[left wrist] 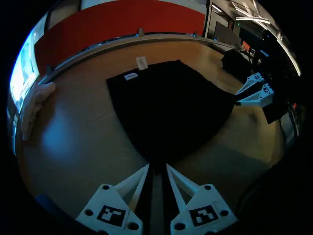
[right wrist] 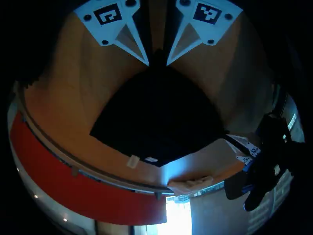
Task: Fold towel
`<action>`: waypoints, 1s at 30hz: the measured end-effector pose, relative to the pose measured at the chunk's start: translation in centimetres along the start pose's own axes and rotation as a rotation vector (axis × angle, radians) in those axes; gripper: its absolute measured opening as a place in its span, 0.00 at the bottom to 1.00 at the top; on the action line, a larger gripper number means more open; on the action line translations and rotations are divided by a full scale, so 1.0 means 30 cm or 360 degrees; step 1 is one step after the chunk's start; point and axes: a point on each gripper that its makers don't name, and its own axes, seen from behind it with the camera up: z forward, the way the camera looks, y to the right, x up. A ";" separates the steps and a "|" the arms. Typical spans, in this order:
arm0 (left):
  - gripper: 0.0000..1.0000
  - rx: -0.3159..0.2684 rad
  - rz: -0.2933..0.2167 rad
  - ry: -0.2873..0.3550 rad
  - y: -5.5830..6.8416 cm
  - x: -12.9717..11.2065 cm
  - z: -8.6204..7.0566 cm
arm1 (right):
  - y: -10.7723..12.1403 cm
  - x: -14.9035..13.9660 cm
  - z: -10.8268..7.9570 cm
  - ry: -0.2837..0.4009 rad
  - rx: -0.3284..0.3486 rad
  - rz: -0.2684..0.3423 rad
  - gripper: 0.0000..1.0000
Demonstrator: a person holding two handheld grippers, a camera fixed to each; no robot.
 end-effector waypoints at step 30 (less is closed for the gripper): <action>0.14 0.0023 -0.0186 0.0087 0.067 0.177 -0.302 | -0.019 0.230 -0.287 0.0115 -0.0002 -0.0069 0.16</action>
